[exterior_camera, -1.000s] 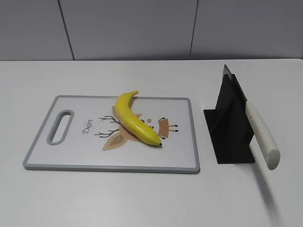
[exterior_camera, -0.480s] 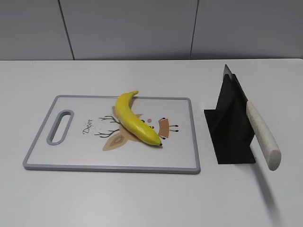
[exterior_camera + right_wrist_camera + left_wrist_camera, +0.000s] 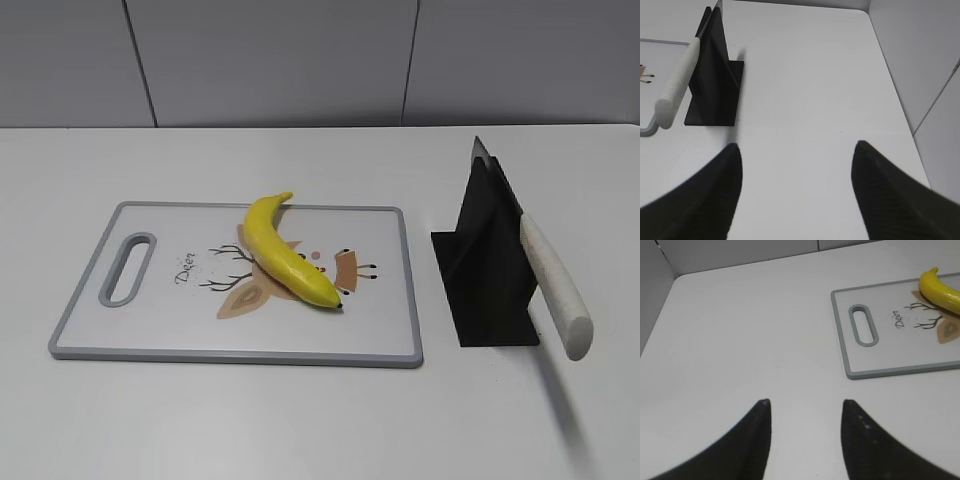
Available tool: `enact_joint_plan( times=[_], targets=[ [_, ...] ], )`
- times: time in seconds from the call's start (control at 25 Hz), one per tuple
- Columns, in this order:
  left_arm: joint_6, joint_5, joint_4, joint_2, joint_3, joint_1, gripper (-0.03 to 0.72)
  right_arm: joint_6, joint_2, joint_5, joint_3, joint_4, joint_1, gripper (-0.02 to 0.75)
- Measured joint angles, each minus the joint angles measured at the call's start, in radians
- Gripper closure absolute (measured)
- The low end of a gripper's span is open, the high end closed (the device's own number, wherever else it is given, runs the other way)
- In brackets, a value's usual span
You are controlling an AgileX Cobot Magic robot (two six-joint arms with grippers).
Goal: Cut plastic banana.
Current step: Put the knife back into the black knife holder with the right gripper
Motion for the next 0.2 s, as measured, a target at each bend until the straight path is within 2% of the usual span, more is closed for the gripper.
enact_joint_plan(
  times=[0.2],
  targets=[
    [0.000, 0.000, 0.000, 0.000, 0.000, 0.000, 0.240, 0.001, 0.000, 0.000, 0.000, 0.000, 0.000, 0.202]
  ],
)
